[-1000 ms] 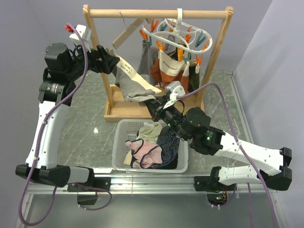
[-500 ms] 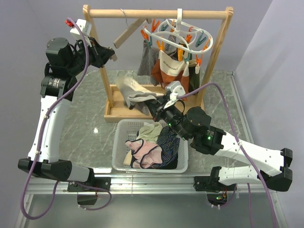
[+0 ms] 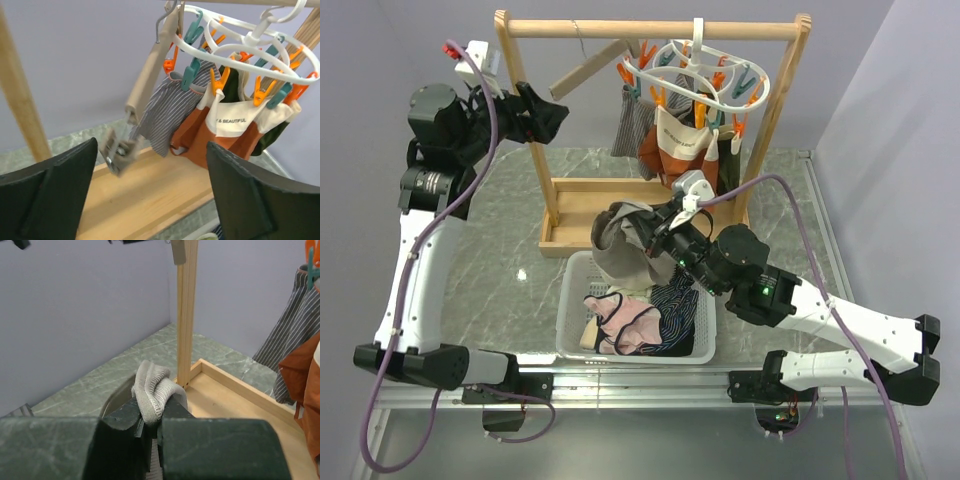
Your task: Remove the underwear clipped to the hanger
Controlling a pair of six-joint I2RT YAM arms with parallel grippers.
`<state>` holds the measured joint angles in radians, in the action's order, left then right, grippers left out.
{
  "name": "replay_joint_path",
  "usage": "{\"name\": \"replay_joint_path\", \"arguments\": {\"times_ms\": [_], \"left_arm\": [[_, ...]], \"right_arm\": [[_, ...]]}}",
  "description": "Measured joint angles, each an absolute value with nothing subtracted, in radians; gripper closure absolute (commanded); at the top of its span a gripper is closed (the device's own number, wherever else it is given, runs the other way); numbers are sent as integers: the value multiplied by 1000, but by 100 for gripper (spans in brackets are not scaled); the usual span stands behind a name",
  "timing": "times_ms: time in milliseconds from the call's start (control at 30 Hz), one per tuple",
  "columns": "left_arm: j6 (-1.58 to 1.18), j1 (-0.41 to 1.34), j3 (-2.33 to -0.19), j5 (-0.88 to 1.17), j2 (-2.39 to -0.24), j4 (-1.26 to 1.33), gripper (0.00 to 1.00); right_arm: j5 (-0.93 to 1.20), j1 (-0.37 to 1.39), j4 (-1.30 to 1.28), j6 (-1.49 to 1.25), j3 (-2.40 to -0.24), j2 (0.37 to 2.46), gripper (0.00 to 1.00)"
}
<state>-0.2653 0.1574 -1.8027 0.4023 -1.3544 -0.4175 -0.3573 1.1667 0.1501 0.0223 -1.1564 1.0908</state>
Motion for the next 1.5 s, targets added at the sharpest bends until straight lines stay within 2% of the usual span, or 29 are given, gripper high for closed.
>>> {"name": "replay_joint_path", "arguments": {"times_ms": [300,600,767,867,900,933,1000,1167,1333,1500], "left_arm": [[-295,157,-1689,253,-1171,-418,1],[-368,156,-1520,-19,-910,-435,0],[-414,156,-1454,3,-820,-471,1],[-436,156,-1420,35,-809,-480,1],[-443,156,-1398,54,-806,-483,1],[-448,156,-1384,64,-804,-490,0],[-454,156,-1367,82,-800,-506,1],[-459,156,-1363,94,-796,-527,0],[-500,156,-1371,95,-819,-527,6],[-529,159,-1406,112,-915,-526,5]], "right_arm": [[-342,1167,42,-61,-1066,1029,100],[-310,1167,-46,-128,-1037,1021,100],[-311,1167,-32,-200,-949,1041,100],[-337,1167,-49,-269,-881,1078,51],[-350,1167,-64,-290,-867,1092,28],[-362,1167,-81,-310,-861,1102,18],[-405,1167,-127,-326,-865,1111,4],[-510,1137,-168,-273,-994,1113,2],[-546,995,-165,-215,-1319,1203,2],[-557,847,-156,-189,-1544,1316,4]]}}
